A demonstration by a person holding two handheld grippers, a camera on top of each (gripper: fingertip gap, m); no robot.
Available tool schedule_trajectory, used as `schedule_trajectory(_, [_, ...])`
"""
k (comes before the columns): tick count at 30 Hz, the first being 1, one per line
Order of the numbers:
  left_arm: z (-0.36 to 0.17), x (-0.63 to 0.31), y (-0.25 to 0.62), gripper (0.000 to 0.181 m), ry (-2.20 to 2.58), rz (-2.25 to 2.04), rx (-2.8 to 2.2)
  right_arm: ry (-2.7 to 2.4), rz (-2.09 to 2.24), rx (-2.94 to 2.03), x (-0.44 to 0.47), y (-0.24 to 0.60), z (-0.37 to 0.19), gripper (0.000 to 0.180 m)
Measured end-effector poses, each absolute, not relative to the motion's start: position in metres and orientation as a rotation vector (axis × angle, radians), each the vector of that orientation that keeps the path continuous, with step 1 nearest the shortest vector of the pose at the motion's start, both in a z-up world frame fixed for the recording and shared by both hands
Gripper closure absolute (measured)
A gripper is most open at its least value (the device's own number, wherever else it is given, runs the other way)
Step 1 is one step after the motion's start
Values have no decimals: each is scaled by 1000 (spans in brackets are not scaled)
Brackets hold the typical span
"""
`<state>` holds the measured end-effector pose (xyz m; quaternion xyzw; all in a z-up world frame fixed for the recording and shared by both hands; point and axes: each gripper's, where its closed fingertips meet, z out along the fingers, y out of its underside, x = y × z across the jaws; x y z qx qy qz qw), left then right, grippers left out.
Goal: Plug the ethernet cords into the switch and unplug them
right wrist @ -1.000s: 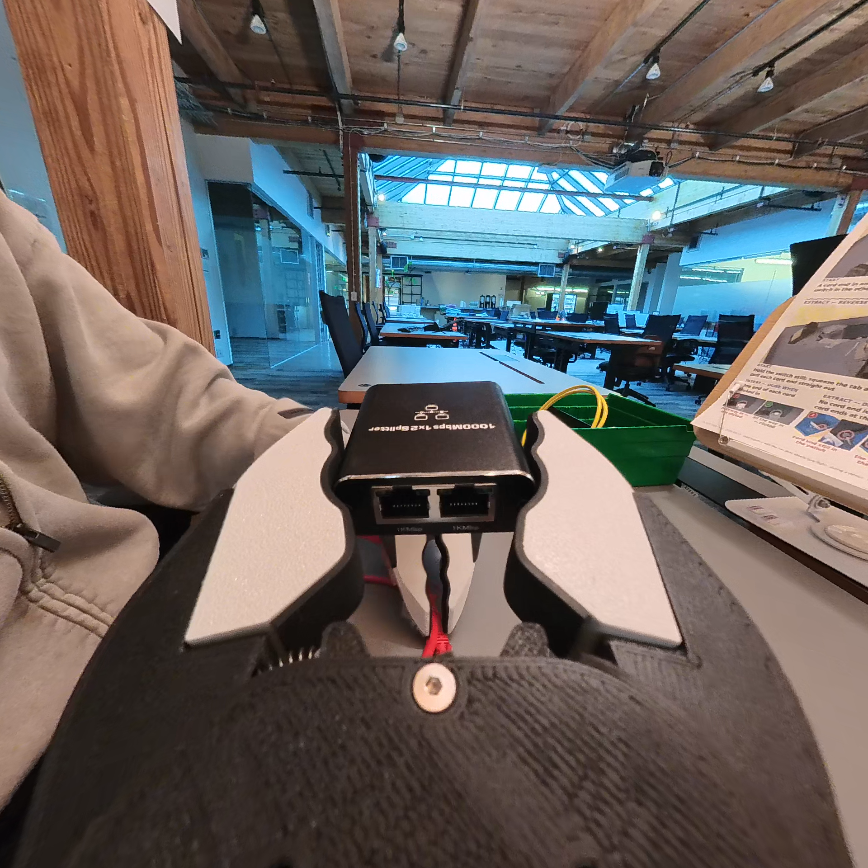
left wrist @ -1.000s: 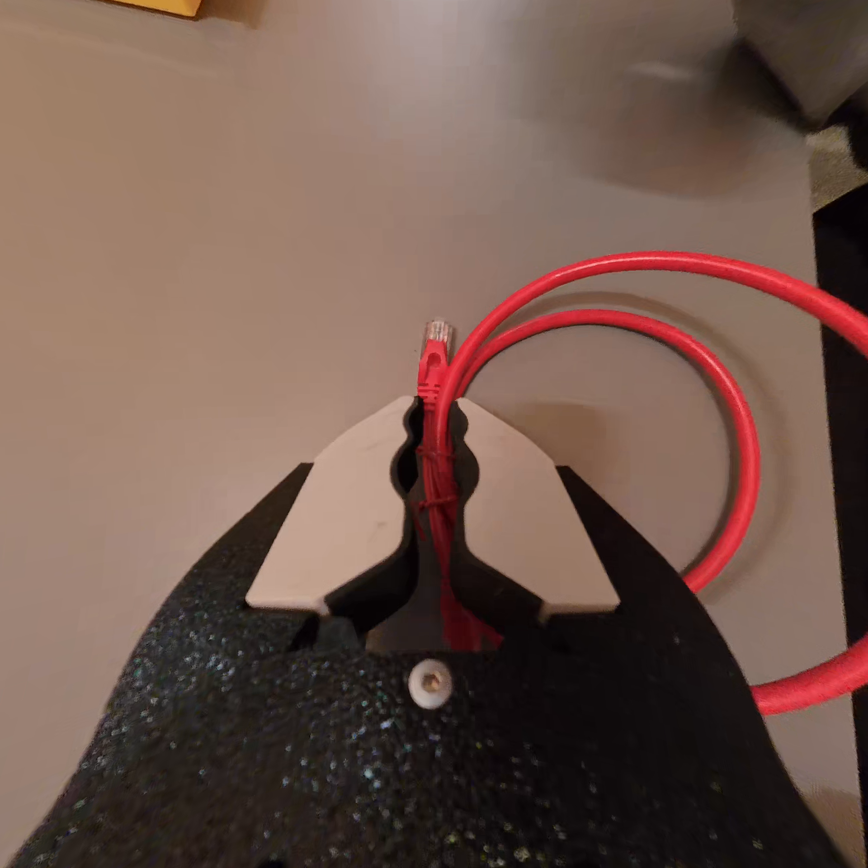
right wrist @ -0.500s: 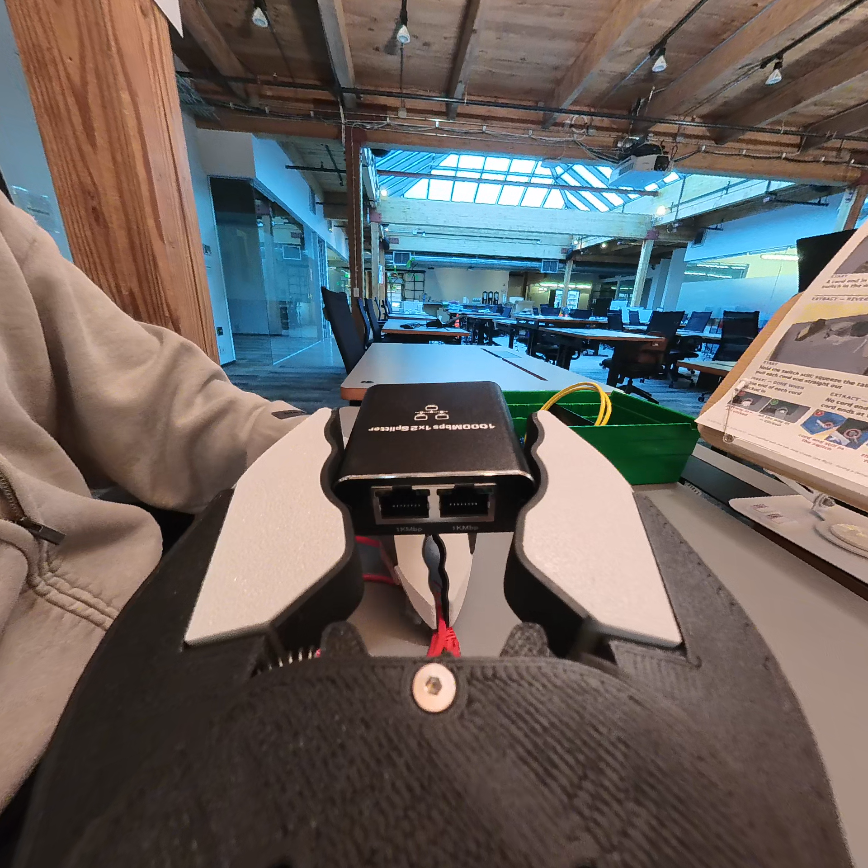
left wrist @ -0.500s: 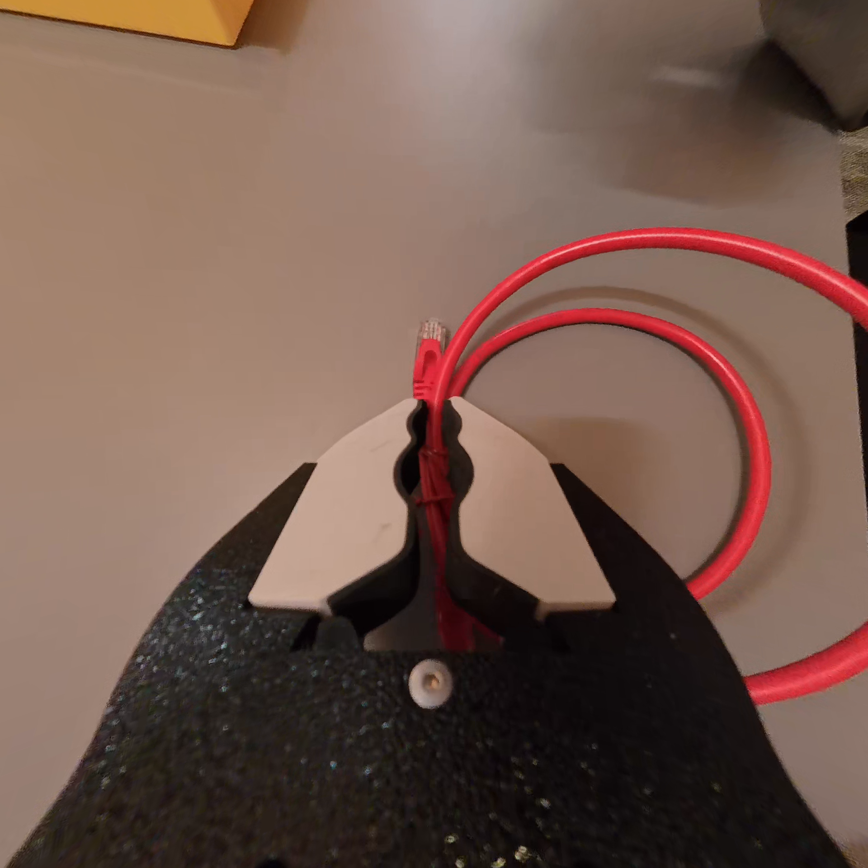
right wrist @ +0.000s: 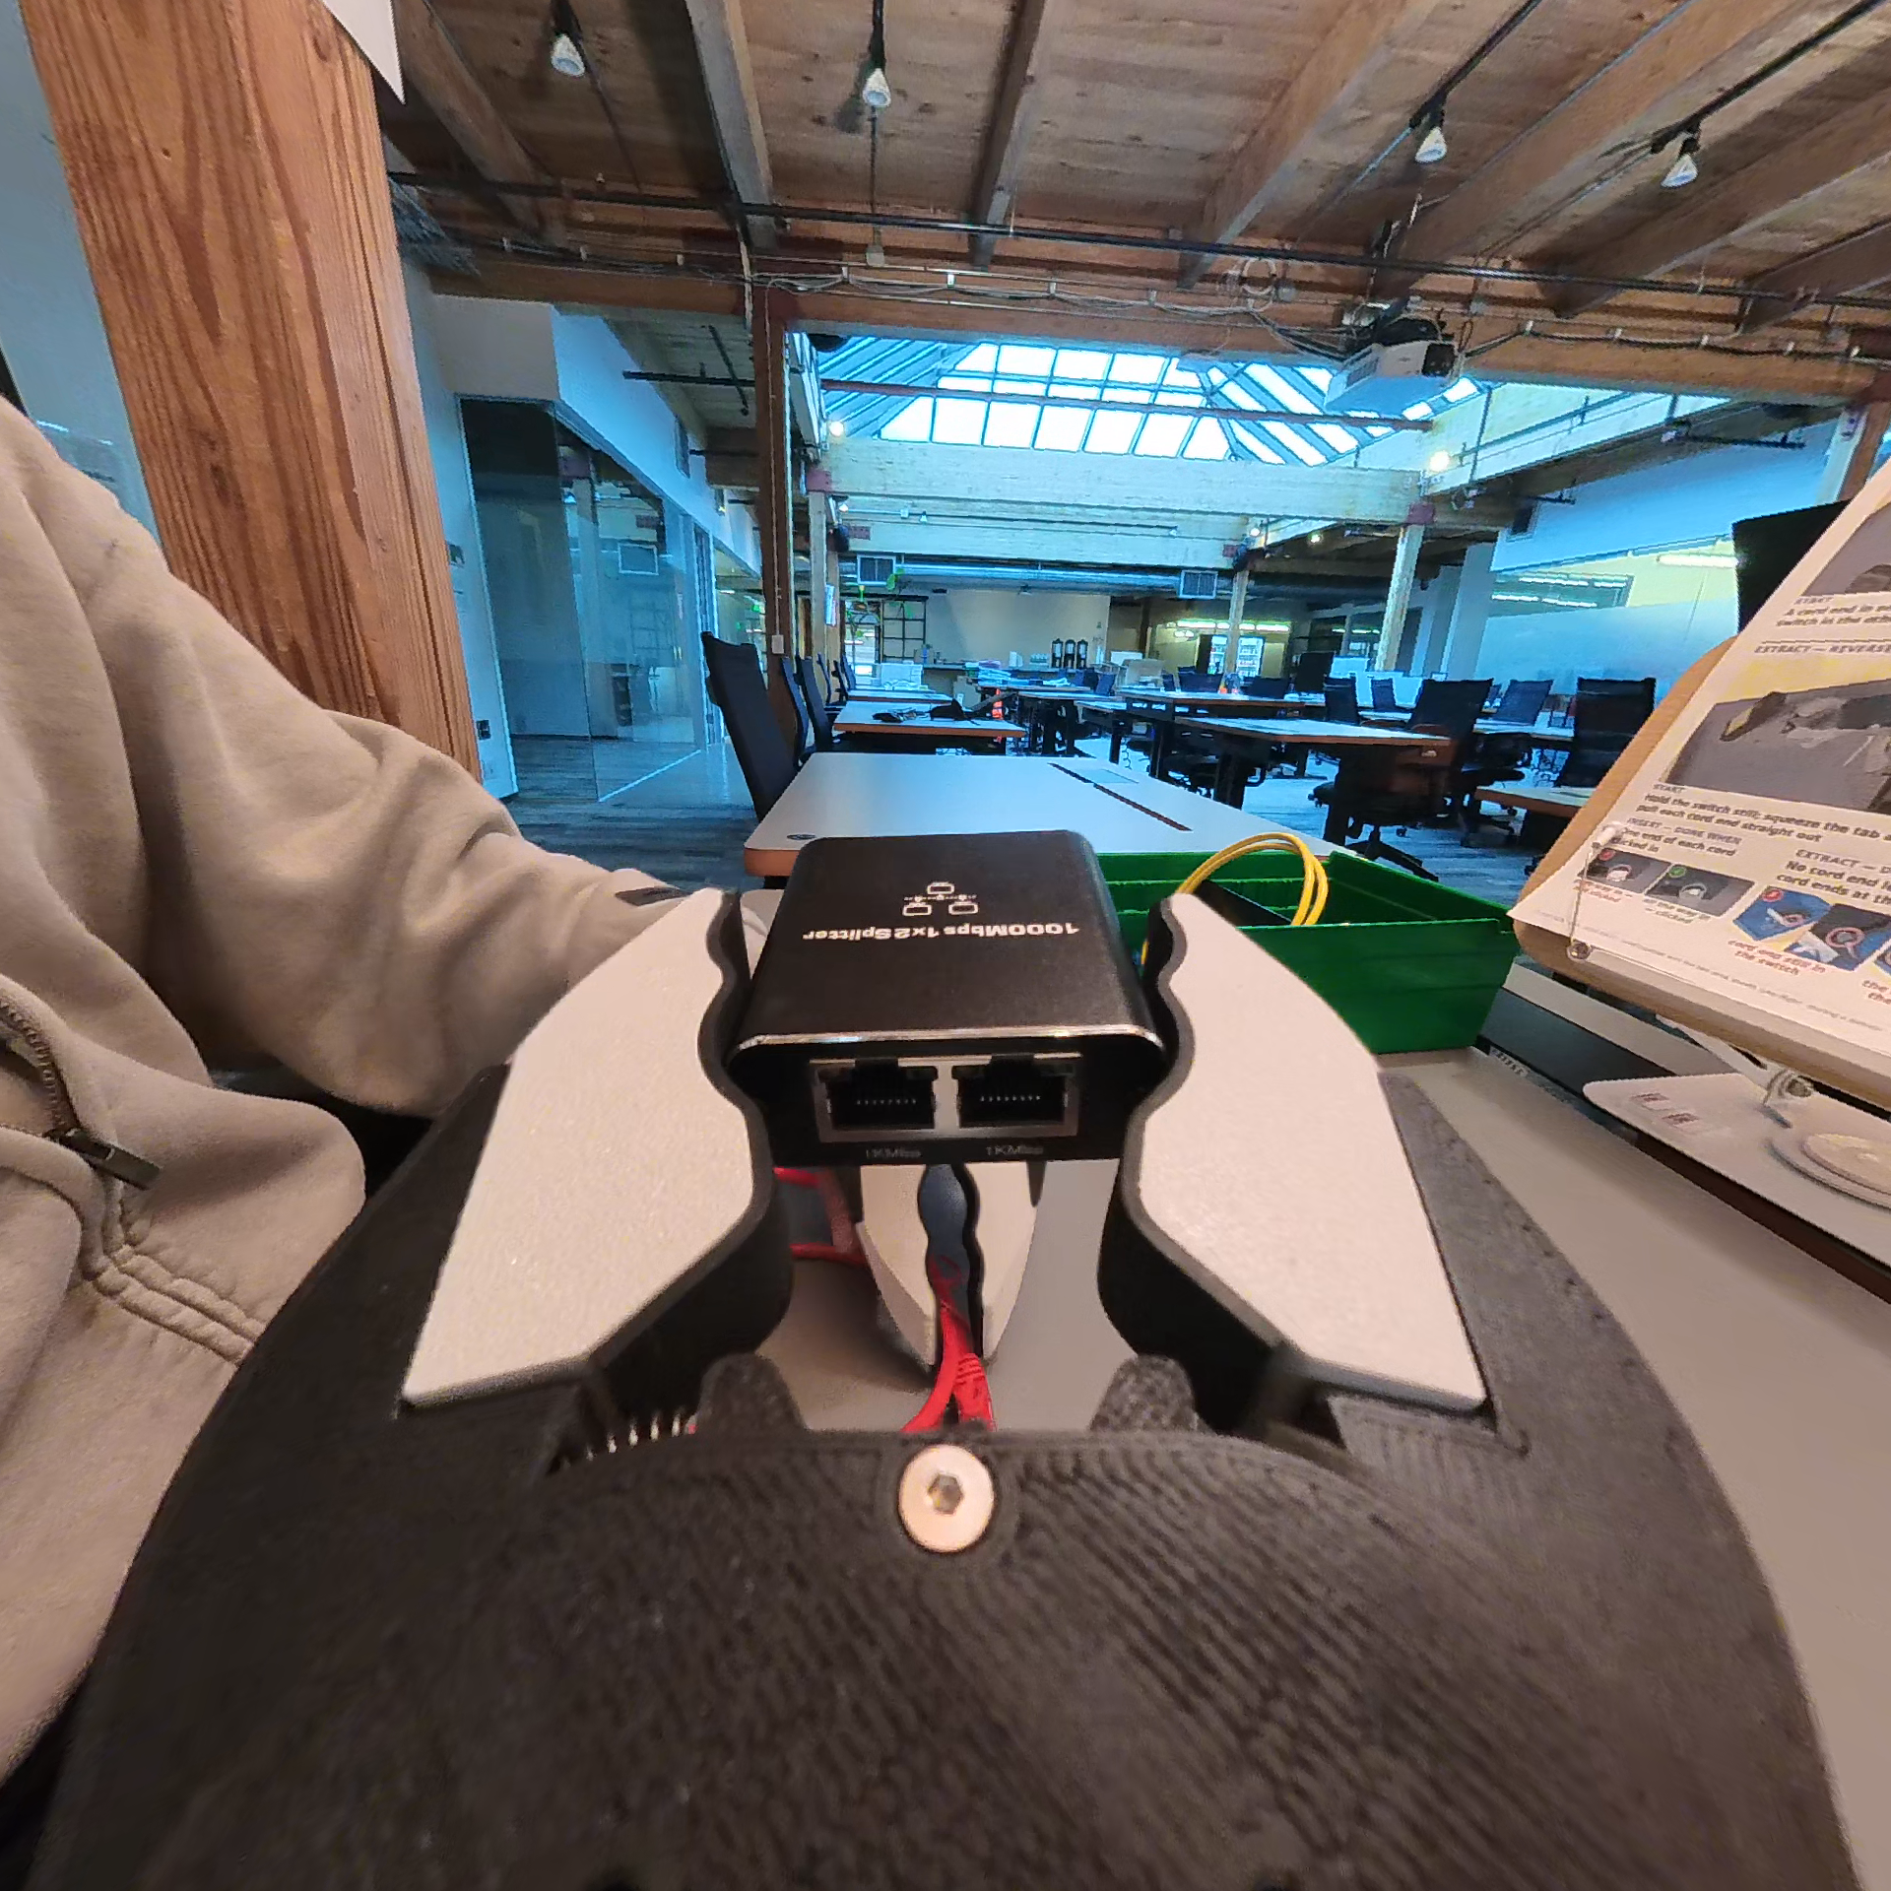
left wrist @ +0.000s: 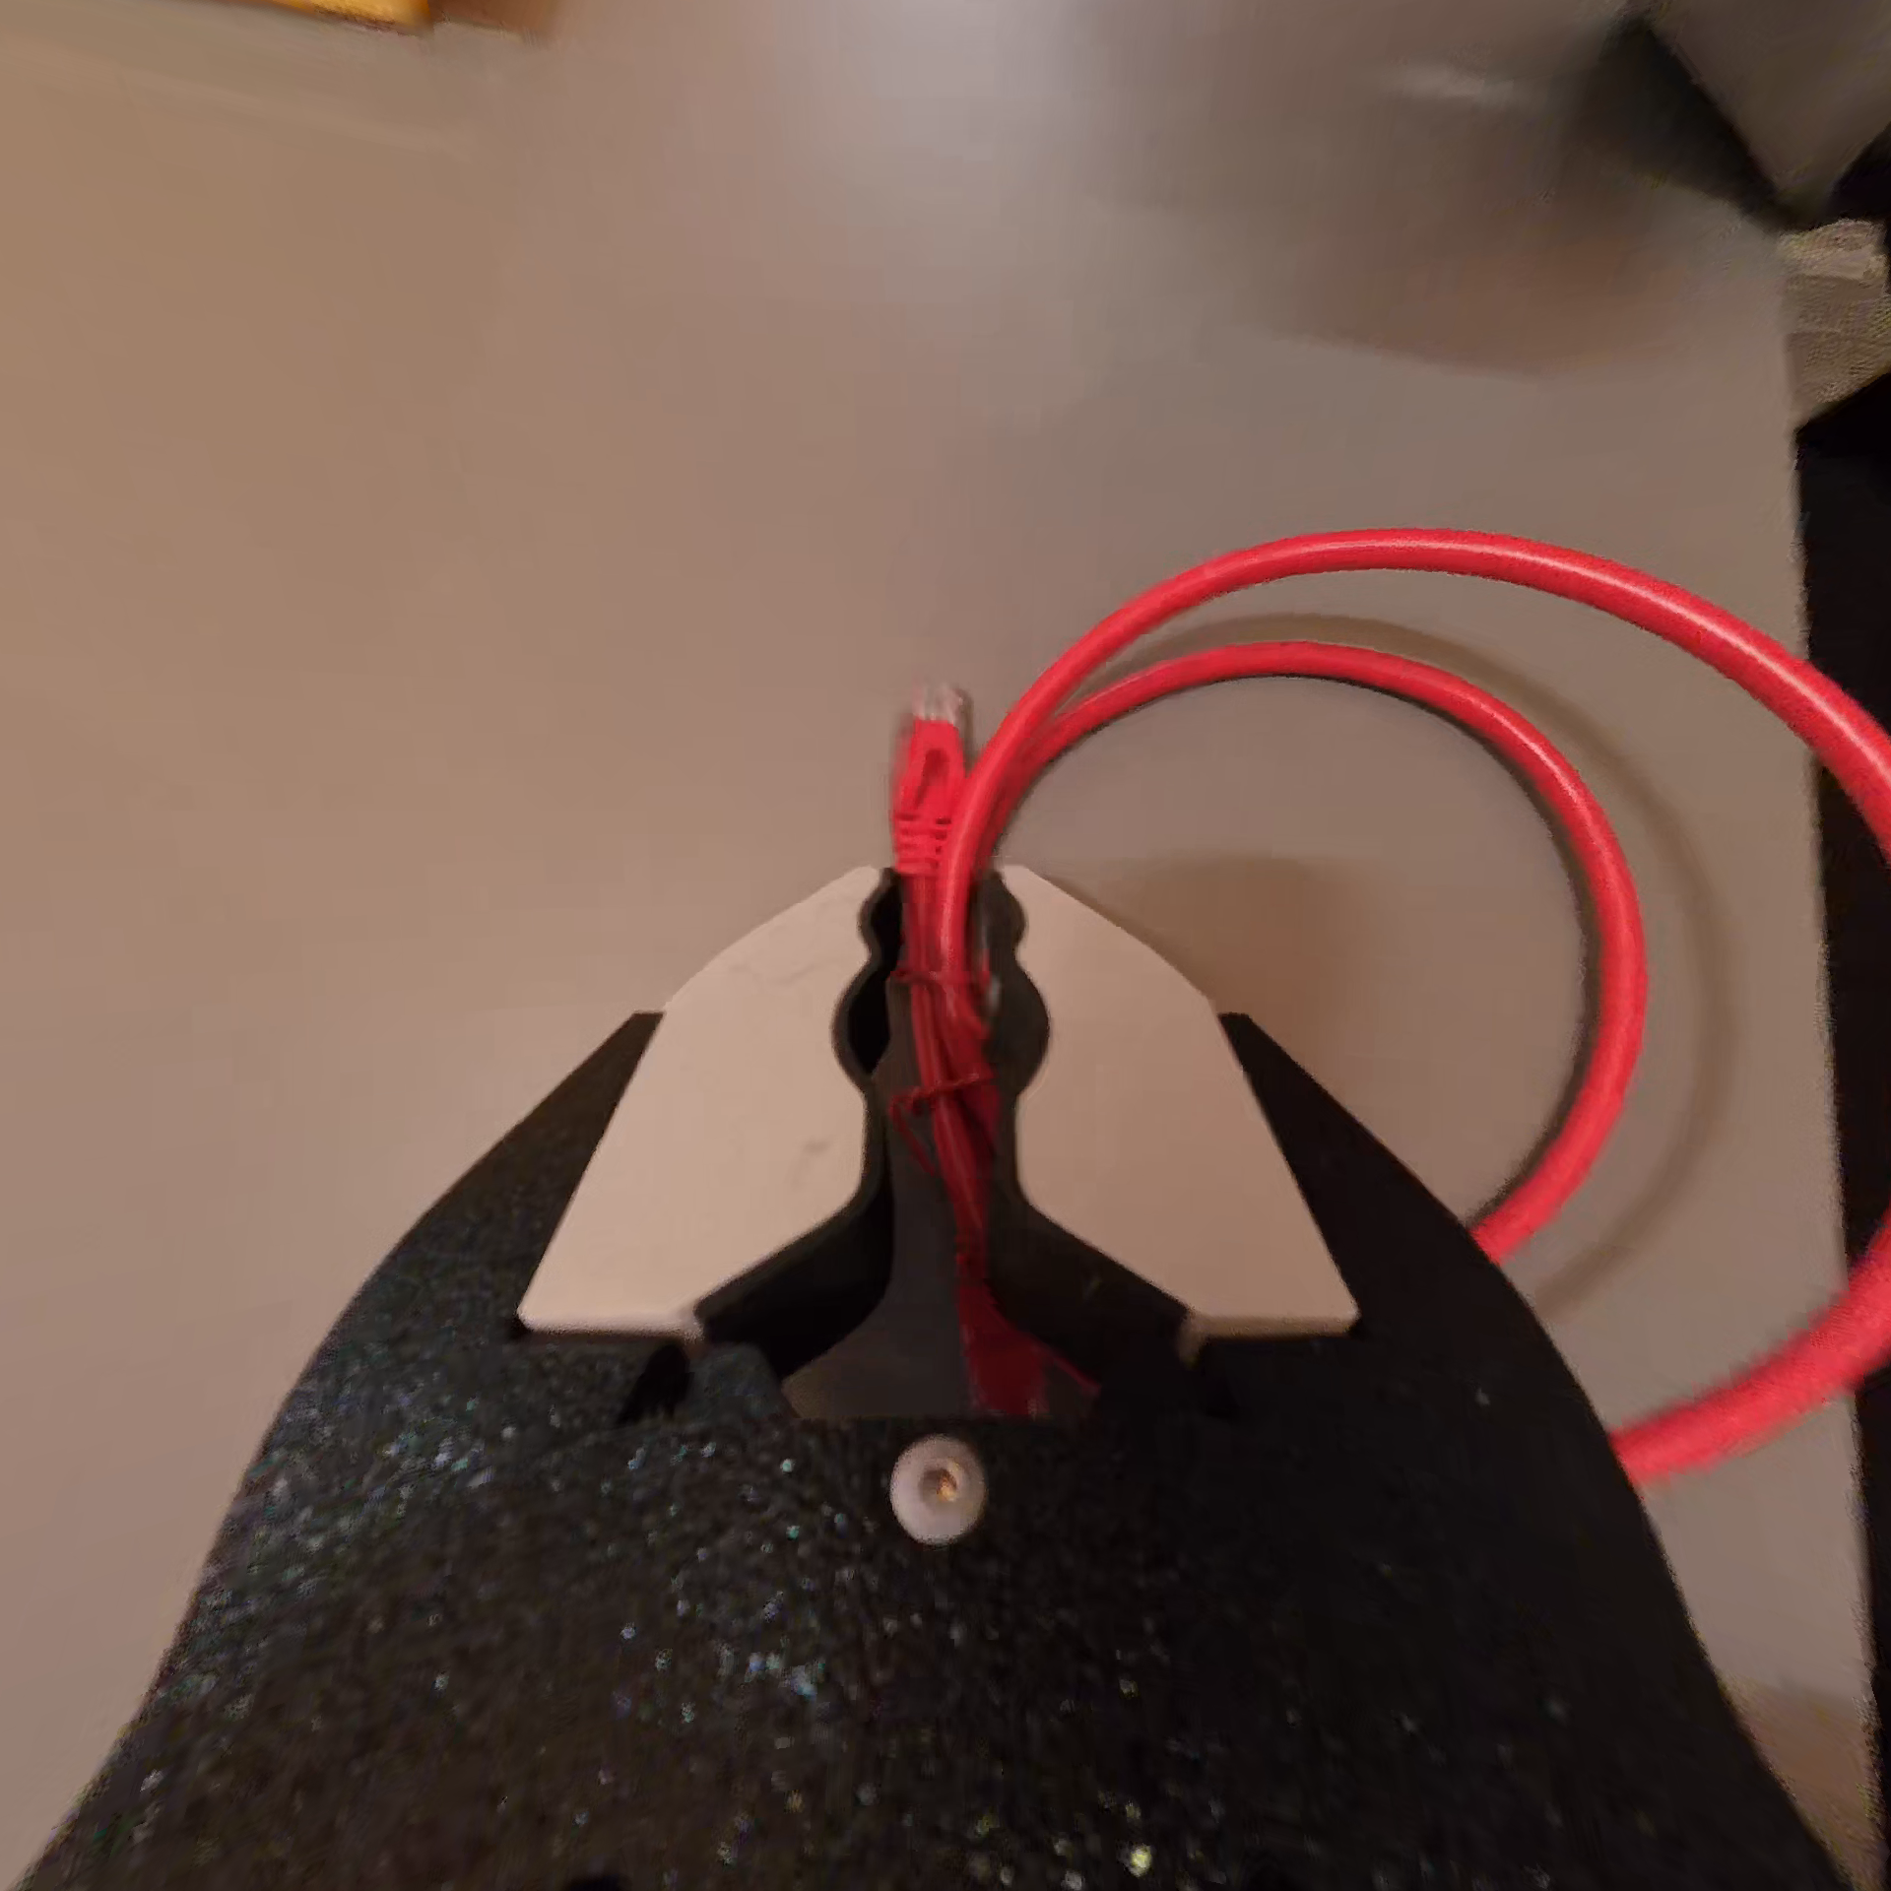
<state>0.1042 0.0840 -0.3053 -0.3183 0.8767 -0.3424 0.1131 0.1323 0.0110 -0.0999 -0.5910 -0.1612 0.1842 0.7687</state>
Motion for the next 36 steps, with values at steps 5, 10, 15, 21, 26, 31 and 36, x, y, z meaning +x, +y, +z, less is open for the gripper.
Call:
schedule_trajectory(5, [-309,96,80,157,2647,-1017,-888,-345,399,-1285,134,11,-101,105])
schedule_trajectory(10, [-309,96,79,162,2628,-951,-846,-336,410,-1277,136,11,-101,105])
schedule_trajectory(15, [-310,100,81,169,2621,-905,-894,-350,413,-1288,132,12,-101,105])
schedule_trajectory(21, [-310,108,84,170,2565,-835,-957,-355,419,-1294,130,14,-103,104])
schedule_trajectory(26, [-309,108,84,171,2563,-947,-1094,-356,405,-1305,131,16,-107,105])
schedule_trajectory(31, [-275,101,77,170,2594,-1113,-1205,-348,357,-1308,139,14,-109,104])
schedule_trajectory(36, [-218,89,68,170,2639,-1412,-1233,-393,372,-1283,134,9,-109,104])
